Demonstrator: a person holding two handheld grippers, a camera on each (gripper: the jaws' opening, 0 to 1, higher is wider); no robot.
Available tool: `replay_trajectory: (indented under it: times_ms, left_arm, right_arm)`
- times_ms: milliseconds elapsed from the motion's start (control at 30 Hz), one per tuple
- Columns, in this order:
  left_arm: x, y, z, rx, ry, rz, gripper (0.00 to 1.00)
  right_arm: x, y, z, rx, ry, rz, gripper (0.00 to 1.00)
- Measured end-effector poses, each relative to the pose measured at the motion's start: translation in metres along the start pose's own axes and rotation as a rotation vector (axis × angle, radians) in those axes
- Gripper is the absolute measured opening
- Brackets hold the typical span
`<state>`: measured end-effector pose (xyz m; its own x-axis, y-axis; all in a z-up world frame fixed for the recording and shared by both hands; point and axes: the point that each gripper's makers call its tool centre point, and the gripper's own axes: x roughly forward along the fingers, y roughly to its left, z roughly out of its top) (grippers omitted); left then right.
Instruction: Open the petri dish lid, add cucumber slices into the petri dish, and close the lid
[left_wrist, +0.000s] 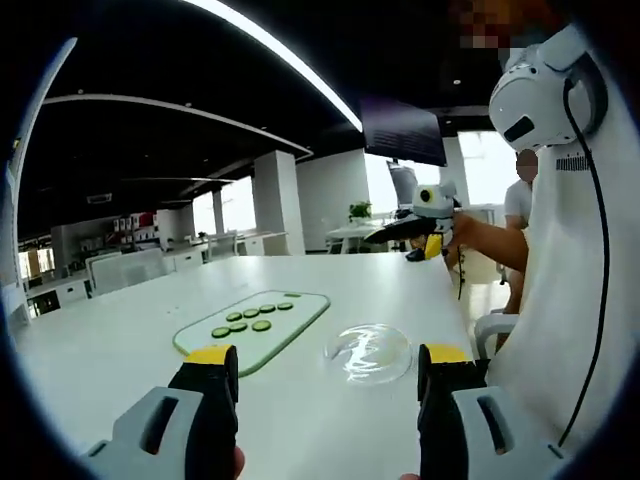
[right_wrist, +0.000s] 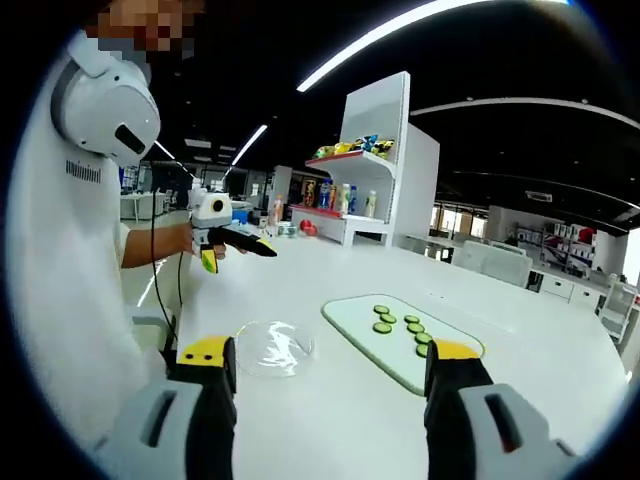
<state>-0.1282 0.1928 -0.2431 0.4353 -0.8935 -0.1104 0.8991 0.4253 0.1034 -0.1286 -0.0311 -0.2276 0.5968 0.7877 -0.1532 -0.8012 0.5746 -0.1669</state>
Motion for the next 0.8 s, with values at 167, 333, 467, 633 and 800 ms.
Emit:
replay_trajectory:
  times_ms: [167,333,467,633,800]
  left_arm:
    - [0.004,-0.004,-0.004,0.002,0.015,-0.018,0.73]
    - [0.009,-0.007,-0.007,0.007,0.032,-0.042,0.73]
    - [0.014,-0.010,-0.009,0.012,0.044,-0.062,0.74]
    - [0.019,-0.015,-0.011,0.016,0.054,-0.087,0.74]
    - [0.023,-0.018,-0.013,0.021,0.068,-0.108,0.74]
  right_arm:
    - [0.008,0.006,-0.005,0.003,0.012,0.039,0.77]
    - [0.015,0.014,-0.007,-0.009,0.025,0.087,0.77]
    - [0.022,0.020,-0.010,-0.017,0.037,0.123,0.77]
    - [0.028,0.029,-0.012,-0.025,0.053,0.165,0.78]
    - [0.034,0.034,-0.015,-0.033,0.066,0.199,0.79]
